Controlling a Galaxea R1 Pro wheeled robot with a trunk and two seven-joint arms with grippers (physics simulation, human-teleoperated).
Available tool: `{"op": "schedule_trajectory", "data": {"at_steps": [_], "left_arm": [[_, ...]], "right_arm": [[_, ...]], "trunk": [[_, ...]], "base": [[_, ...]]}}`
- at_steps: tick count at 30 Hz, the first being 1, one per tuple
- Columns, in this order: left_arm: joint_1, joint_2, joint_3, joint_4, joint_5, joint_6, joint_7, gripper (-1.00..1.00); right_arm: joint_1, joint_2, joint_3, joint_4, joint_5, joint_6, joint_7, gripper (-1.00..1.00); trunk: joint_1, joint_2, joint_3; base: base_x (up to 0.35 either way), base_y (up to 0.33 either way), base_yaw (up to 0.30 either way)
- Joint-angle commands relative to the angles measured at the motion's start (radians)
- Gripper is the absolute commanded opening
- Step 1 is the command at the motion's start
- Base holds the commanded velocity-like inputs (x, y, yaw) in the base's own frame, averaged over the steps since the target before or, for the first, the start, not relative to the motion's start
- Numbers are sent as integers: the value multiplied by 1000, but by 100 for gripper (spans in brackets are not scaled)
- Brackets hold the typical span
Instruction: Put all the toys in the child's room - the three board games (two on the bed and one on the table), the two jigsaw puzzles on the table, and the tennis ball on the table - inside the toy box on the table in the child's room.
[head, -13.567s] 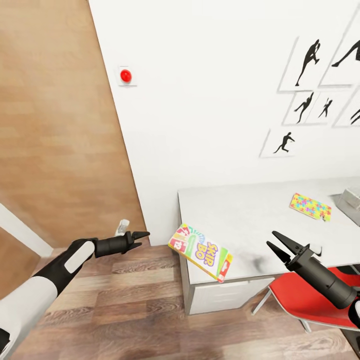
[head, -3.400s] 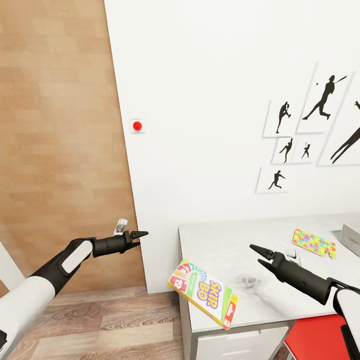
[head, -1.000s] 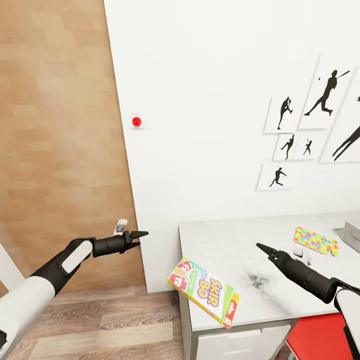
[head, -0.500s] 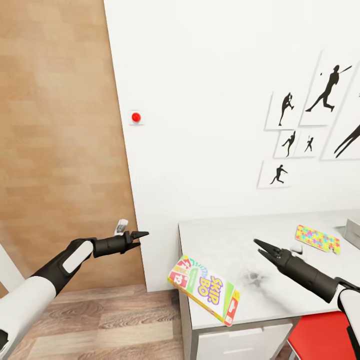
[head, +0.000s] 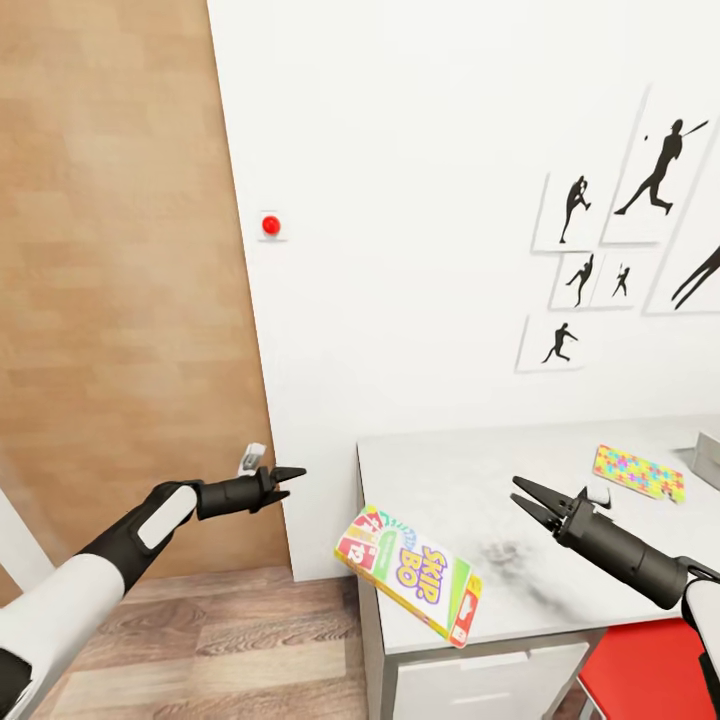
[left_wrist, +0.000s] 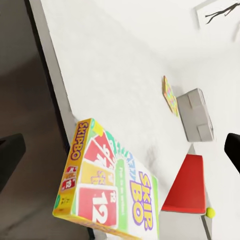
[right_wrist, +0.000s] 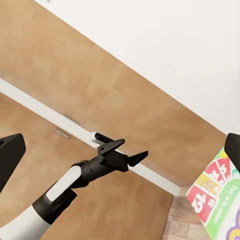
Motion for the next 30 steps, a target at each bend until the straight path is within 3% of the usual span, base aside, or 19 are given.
{"op": "schedule_trajectory", "data": {"at_steps": [1, 9, 21, 30], "left_arm": [[-1, 0, -4, 22, 8, 3, -3, 100], [-1, -6, 0, 87, 16, 14, -9, 100], [-1, 1, 2, 94, 12, 140, -61, 100], [-1, 2, 3, 94, 10, 155, -76, 100]], "right_arm": [[-1, 2, -2, 0, 4, 5, 6, 100], [-4, 12, -1, 0, 9, 5, 3, 100], [-4, 9, -3, 0, 10, 4, 3, 100], [-4, 3, -4, 2, 9, 4, 4, 100]], "trunk": [[4, -8, -4], [35, -64, -29], [81, -148, -67], [115, -211, -95]], "base": [[0, 0, 0], [0, 0, 0], [0, 0, 0], [0, 0, 0]]}}
